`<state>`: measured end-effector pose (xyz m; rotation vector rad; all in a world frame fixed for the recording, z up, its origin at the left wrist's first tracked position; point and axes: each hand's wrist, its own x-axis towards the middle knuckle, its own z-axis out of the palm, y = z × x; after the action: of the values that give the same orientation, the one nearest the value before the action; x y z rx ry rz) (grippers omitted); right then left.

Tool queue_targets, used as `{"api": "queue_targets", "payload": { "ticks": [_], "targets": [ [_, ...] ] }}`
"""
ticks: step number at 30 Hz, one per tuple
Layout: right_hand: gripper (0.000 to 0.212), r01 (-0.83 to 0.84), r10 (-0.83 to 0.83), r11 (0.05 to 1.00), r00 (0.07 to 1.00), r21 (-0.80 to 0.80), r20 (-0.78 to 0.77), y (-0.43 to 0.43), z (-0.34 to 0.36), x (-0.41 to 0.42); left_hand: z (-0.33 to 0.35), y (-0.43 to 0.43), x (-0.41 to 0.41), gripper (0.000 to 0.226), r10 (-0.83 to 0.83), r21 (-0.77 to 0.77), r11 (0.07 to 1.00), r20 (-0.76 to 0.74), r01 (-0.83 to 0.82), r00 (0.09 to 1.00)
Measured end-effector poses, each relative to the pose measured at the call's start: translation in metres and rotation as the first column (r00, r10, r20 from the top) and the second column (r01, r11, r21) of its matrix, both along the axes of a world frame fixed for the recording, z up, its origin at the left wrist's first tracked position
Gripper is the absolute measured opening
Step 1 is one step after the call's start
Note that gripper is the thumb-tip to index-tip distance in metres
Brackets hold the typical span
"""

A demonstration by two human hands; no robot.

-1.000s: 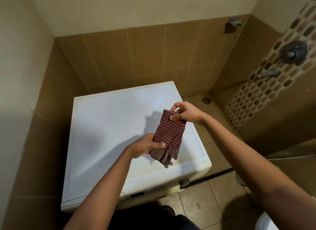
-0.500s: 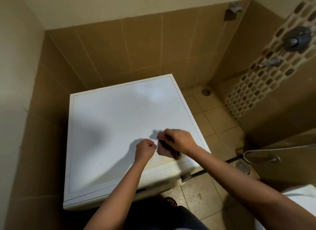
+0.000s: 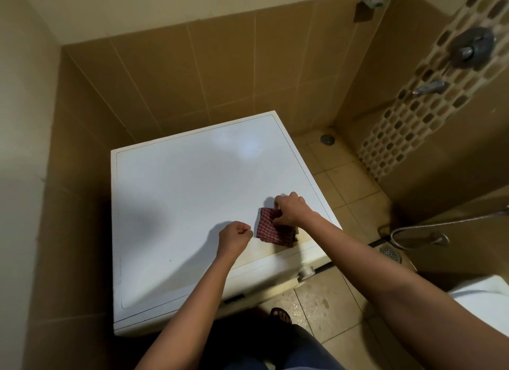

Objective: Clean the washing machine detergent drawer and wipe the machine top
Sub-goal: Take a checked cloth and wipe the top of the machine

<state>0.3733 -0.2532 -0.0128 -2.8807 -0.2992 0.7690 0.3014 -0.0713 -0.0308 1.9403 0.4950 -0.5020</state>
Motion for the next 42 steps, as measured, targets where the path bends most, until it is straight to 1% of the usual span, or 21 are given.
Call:
{"api": "queue_targets", "payload": {
  "ticks": [3,6,8,9,10,11,12,13,14,15,16,17,18,20,22,24,26,29,33,36,42],
  "targets": [
    [0.037,0.031,-0.027,0.999,0.993,0.034,-0.111,0.002,0.004,0.002,0.0,0.004,0.0,0.01,-0.021,-0.017,1.0,0.002,0.021,1.0],
    [0.024,0.159,-0.113,0.974,0.959,0.164,-0.26,-0.006,0.017,-0.004,0.002,0.005,0.001,0.009,-0.049,-0.03,0.998,0.001,0.049,0.999],
    [0.021,0.296,-0.195,0.909,0.924,0.293,-0.33,-0.021,0.023,-0.018,0.004,0.0,0.001,0.008,-0.086,-0.039,0.996,0.002,0.086,0.996],
    [0.022,0.385,-0.248,0.846,0.896,0.368,-0.367,-0.029,0.025,-0.027,0.005,-0.004,0.0,0.009,-0.111,-0.043,0.993,0.001,0.111,0.994],
    [0.023,0.492,-0.31,0.742,0.854,0.456,-0.417,-0.039,0.025,-0.039,0.004,-0.011,-0.001,0.009,-0.142,-0.047,0.989,-0.002,0.142,0.99],
    [0.024,0.6,-0.361,0.584,0.795,0.546,-0.487,-0.048,0.024,-0.052,0.004,-0.018,-0.003,0.01,-0.166,-0.055,0.985,-0.006,0.165,0.986],
    [0.022,0.686,-0.391,0.383,0.727,0.618,-0.565,-0.056,0.024,-0.065,0.003,-0.025,-0.005,0.01,-0.185,-0.064,0.981,-0.004,0.185,0.983],
    [0.017,0.735,-0.407,0.14,0.654,0.664,-0.638,-0.065,0.025,-0.084,0.003,-0.035,-0.009,0.01,-0.217,-0.071,0.974,-0.003,0.217,0.976],
    [0.016,0.729,-0.399,-0.094,0.597,0.678,-0.696,-0.073,0.025,-0.1,0.005,-0.044,-0.014,0.01,-0.244,-0.078,0.967,0.001,0.243,0.97],
    [0.019,0.679,-0.389,-0.311,0.548,0.665,-0.741,-0.083,0.027,-0.119,0.006,-0.054,-0.02,0.01,-0.281,-0.078,0.957,0.002,0.281,0.96],
    [0.024,0.601,-0.394,-0.476,0.507,0.642,-0.767,-0.093,0.028,-0.137,0.007,-0.066,-0.026,0.01,-0.316,-0.08,0.946,-0.001,0.315,0.949],
    [0.028,0.51,-0.409,-0.607,0.457,0.609,-0.79,-0.102,0.028,-0.152,0.009,-0.075,-0.033,0.01,-0.35,-0.08,0.934,-0.003,0.348,0.937],
    [0.031,0.406,-0.444,-0.7,0.396,0.587,-0.804,-0.116,0.029,-0.172,0.011,-0.09,-0.041,0.01,-0.396,-0.073,0.916,-0.008,0.395,0.918],
    [0.035,0.228,-0.487,-0.806,0.269,0.546,-0.831,-0.146,0.032,-0.213,0.014,-0.123,-0.062,0.008,-0.493,-0.042,0.869,-0.009,0.493,0.87],
    [0.035,0.095,-0.499,-0.848,0.185,0.521,-0.847,-0.174,0.039,-0.252,0.015,-0.156,-0.086,0.008,-0.572,-0.027,0.82,-0.01,0.572,0.82],
    [0.029,-0.037,-0.51,-0.859,0.135,0.51,-0.85,-0.208,0.047,-0.301,0.018,-0.2,-0.118,0.013,-0.659,-0.032,0.752,-0.003,0.658,0.752],
    [0.024,-0.134,-0.533,-0.843,0.086,0.521,-0.841,-0.243,0.059,-0.357,0.022,-0.251,-0.16,0.016,-0.733,-0.045,0.679,0.014,0.732,0.681],
    [0.019,-0.204,-0.568,-0.81,0.038,0.55,-0.822,-0.292,0.07,-0.439,0.033,-0.327,-0.226,0.017,-0.807,-0.093,0.585,0.038,0.806,0.59],
    [0.017,-0.31,-0.614,-0.74,-0.054,0.597,-0.788,-0.358,0.082,-0.561,0.045,-0.43,-0.327,0.017,-0.886,-0.178,0.44,0.071,0.88,0.457],
    [0.021,-0.383,-0.645,-0.665,-0.141,0.642,-0.751,-0.399,0.094,-0.648,0.056,-0.495,-0.402,0.011,-0.925,-0.221,0.346,0.084,0.912,0.371],
    [0.024,-0.56,-0.641,-0.511,-0.258,0.653,-0.723,-0.465,0.117,-0.795,0.078,-0.608,-0.531,0.009,-0.974,-0.216,0.123,0.163,0.969,0.16]
  ]
}}
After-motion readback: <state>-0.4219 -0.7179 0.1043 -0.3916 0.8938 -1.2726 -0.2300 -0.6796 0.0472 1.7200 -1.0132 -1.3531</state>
